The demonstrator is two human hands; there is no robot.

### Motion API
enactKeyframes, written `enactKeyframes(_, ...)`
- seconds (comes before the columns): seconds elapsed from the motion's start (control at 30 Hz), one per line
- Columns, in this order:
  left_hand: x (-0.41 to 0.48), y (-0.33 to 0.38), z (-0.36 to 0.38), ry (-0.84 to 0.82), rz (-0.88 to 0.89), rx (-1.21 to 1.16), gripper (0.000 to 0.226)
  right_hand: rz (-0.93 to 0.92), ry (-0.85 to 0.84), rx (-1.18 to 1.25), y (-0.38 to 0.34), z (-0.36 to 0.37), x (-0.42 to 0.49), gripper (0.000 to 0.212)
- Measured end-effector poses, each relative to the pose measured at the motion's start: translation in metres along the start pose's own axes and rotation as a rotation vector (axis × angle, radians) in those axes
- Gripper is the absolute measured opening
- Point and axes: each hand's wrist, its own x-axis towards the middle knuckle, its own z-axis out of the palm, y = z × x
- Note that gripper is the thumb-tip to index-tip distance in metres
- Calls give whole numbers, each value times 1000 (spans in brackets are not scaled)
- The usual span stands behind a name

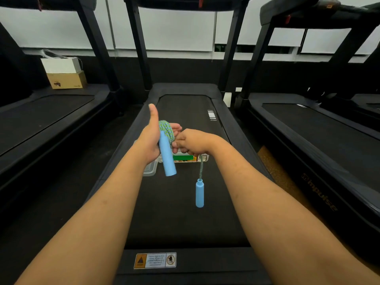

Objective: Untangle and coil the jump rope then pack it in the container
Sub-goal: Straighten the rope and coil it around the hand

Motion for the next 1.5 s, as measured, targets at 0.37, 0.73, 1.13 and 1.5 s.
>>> enactKeyframes(0.37,-1,-9,-4,35,-14,575,95,33,-173,-55,-10,-11,-11,32)
enactKeyframes(0.73,-7,-7,-7,-264,-120,427,115,-25,-90,91,-5,-25,-19,40)
enactKeyframes(1.13,-25,-1,1,-344,-86,-142,96,-186,114,433,-4,-28,-18,39)
enactKeyframes(1.5,-21,-1,-2,-176,40,-552,78,-147,158,664,22,-1,-1,29)
